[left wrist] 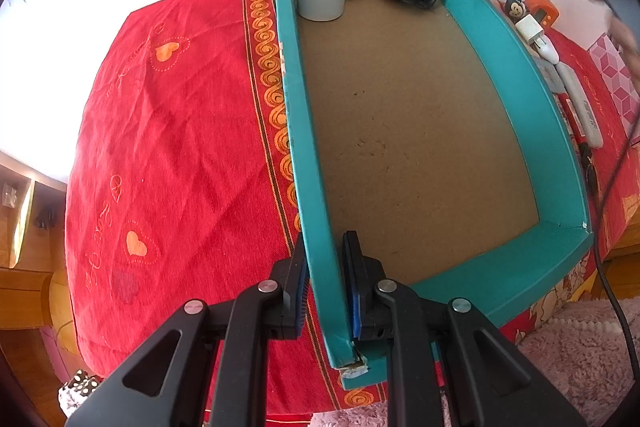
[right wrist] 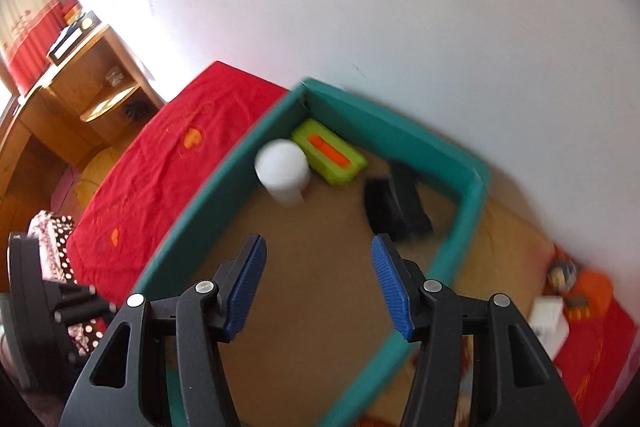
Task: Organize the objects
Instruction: 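Withdraw the open right gripper and move it to the white remote, then close the right gripper on the white remote control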
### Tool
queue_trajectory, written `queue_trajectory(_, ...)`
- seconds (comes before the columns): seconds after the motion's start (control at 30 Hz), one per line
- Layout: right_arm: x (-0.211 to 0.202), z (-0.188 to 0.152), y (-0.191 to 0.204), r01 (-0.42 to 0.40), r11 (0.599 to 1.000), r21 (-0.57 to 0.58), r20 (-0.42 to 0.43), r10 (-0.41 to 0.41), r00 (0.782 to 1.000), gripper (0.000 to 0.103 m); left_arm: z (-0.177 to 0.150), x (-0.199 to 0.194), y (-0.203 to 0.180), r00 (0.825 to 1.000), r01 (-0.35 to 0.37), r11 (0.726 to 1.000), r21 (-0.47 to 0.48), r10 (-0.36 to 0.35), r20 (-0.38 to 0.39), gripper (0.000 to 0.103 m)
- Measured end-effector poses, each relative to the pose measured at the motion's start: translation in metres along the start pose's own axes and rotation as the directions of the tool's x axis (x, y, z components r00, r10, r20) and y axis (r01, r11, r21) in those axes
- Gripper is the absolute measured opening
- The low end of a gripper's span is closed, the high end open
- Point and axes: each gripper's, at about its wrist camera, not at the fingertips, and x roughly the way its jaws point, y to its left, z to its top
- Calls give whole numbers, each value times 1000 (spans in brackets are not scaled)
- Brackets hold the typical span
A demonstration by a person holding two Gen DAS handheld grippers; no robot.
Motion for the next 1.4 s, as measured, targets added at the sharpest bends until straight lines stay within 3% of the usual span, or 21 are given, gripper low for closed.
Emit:
queue_trajectory(0.3, -26, -73, -54, 115, 978, 176, -71, -104, 992, 57, 7, -6, 7, 1000, 3, 1000, 3, -3, -3, 15)
queue_trajectory(0.57, -33, -137, -113, 222, 903, 368, -152, -177, 972, 57, 7, -6, 9, 1000, 0, 1000, -1, 0, -3, 15)
queue_trajectory(0.77, -40, -169, -147, 335, 838, 432, -206, -270, 941, 56, 6, -6, 10, 1000, -1, 1000, -4, 1, -3, 15)
queue_trajectory(0.9, -37, -180, -164, 358, 806, 471, -234, -278, 932, 57, 7, -6, 13, 1000, -4, 1000, -4, 4, -8, 15)
queue_trajectory(1.1, -28, -177, -176, 387, 793, 471, -252, -299, 920, 58, 7, -4, 14, 1000, -6, 1000, -6, 6, -8, 15)
queue_trajectory(1.4, -19, -175, -193, 360, 774, 520, -246, -268, 932, 63, 3, -6, 16, 1000, -11, 1000, -17, 10, -8, 15)
